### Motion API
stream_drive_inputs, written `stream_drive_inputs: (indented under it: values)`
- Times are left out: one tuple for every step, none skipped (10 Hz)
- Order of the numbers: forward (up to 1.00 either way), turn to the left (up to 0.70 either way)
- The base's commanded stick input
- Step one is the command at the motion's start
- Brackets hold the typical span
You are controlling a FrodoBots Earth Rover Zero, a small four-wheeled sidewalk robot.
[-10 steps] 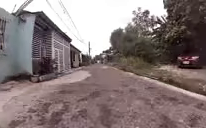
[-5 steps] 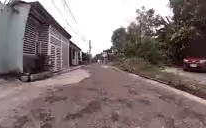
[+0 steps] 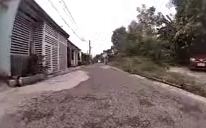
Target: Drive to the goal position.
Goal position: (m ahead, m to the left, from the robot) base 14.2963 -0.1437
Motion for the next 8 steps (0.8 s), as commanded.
stream_drive_inputs:
  values:
    - [1.0,0.0]
    - [1.0,0.0]
    - [1.0,0.0]
    - [1.0,0.0]
    - [1.0,0.0]
    - [1.0,0.0]
    - [1.0,0.0]
    - [1.0,0.0]
